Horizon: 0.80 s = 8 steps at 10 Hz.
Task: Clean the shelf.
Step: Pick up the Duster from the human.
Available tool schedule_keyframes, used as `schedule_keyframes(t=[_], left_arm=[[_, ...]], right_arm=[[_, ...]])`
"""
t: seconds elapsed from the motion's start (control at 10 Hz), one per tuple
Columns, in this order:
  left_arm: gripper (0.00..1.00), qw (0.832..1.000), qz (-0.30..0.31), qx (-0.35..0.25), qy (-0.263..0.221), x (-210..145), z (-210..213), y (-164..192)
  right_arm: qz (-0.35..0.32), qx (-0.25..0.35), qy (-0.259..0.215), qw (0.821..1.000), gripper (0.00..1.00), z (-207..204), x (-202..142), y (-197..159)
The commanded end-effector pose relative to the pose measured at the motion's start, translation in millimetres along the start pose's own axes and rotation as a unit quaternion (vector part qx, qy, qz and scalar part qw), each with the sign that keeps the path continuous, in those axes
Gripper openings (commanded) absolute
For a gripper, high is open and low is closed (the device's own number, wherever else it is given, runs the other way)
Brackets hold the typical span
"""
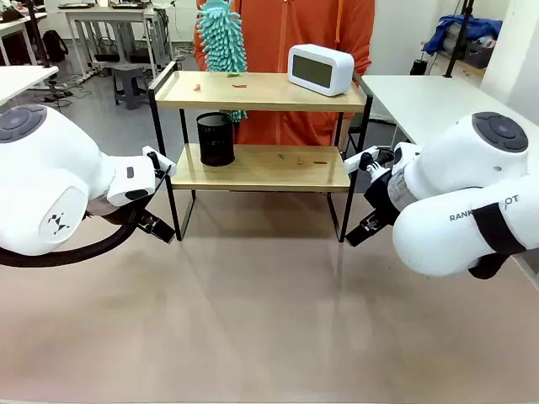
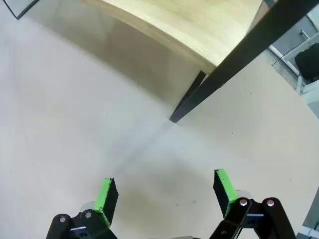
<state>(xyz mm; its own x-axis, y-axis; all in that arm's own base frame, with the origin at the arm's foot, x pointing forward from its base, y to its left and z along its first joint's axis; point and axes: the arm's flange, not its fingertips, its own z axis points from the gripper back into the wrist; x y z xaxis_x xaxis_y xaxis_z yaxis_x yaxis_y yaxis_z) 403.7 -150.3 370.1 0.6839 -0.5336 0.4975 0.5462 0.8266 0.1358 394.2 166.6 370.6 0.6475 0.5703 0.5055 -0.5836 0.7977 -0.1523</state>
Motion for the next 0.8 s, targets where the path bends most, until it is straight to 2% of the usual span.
schedule_keyframes(t=[0.0,0.7], left_arm=[[1.00,1.000,0.000,0.000,0.000,0.0,0.1,-0.1],[1.00,1.000,0.000,0.000,0.000,0.0,0.1,-0.1]], right_arm=[[0.000,0.000,0.000,1.000,1.00,0.0,0.0,0.0],[0.000,0.000,0.000,1.000,1.00,0.0,0.0,0.0]])
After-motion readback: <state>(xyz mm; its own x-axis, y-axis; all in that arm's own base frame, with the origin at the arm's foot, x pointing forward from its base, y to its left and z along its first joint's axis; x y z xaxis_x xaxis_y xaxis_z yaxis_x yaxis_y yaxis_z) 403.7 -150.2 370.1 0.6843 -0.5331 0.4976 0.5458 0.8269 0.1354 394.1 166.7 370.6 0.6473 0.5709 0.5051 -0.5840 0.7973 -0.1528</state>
